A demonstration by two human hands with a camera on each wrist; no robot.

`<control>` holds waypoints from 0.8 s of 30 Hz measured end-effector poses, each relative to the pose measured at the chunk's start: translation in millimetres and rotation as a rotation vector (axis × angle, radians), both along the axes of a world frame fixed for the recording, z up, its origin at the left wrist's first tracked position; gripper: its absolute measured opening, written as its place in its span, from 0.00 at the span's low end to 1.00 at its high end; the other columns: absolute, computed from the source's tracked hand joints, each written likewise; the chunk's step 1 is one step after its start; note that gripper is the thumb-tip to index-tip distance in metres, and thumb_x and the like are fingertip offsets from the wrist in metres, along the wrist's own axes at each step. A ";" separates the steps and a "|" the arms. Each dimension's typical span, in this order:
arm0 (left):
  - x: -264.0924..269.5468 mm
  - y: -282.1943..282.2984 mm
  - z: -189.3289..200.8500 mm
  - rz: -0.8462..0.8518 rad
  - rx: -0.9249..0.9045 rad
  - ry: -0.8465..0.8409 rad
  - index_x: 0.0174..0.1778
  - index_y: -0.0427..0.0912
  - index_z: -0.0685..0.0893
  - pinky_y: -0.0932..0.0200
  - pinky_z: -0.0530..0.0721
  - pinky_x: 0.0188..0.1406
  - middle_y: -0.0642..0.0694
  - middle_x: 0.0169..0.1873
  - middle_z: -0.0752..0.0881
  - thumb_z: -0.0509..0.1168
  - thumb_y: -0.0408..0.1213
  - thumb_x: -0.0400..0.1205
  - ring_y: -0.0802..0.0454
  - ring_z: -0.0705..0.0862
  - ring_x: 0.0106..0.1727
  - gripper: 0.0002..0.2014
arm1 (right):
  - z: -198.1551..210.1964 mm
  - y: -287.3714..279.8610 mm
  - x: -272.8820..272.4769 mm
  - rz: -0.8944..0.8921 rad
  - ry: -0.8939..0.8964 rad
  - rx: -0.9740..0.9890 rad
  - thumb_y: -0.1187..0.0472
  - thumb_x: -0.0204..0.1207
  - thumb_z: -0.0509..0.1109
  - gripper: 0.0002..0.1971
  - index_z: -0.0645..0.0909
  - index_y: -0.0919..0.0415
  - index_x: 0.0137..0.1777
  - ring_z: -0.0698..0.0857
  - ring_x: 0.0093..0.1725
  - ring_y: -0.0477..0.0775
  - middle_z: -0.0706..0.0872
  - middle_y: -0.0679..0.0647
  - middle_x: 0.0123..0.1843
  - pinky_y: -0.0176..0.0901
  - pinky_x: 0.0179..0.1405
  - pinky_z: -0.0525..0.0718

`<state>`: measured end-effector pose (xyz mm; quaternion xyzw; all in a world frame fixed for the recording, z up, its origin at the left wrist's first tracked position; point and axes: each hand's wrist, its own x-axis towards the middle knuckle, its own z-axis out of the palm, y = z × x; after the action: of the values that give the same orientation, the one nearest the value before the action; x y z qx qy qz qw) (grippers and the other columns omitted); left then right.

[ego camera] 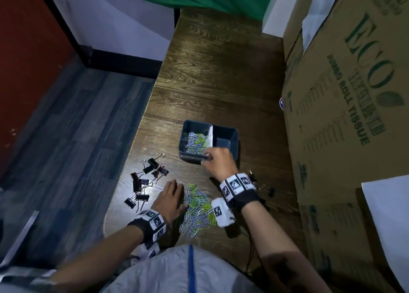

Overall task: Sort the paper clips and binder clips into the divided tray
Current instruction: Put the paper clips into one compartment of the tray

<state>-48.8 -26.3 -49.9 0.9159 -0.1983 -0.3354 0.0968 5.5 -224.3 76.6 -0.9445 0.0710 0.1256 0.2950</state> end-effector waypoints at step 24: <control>-20.2 16.7 3.0 0.036 -0.170 0.105 0.79 0.56 0.51 0.52 0.85 0.53 0.41 0.67 0.68 0.83 0.41 0.64 0.42 0.83 0.53 0.55 | -120.9 11.1 -121.9 0.067 0.354 -0.156 0.52 0.58 0.89 0.55 0.58 0.45 0.80 0.70 0.73 0.65 0.63 0.58 0.75 0.63 0.66 0.80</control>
<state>-69.1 -9.6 -46.9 0.8890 -0.2040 -0.3630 0.1904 -116.4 -213.2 -44.3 -0.9295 0.0999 0.2937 0.1994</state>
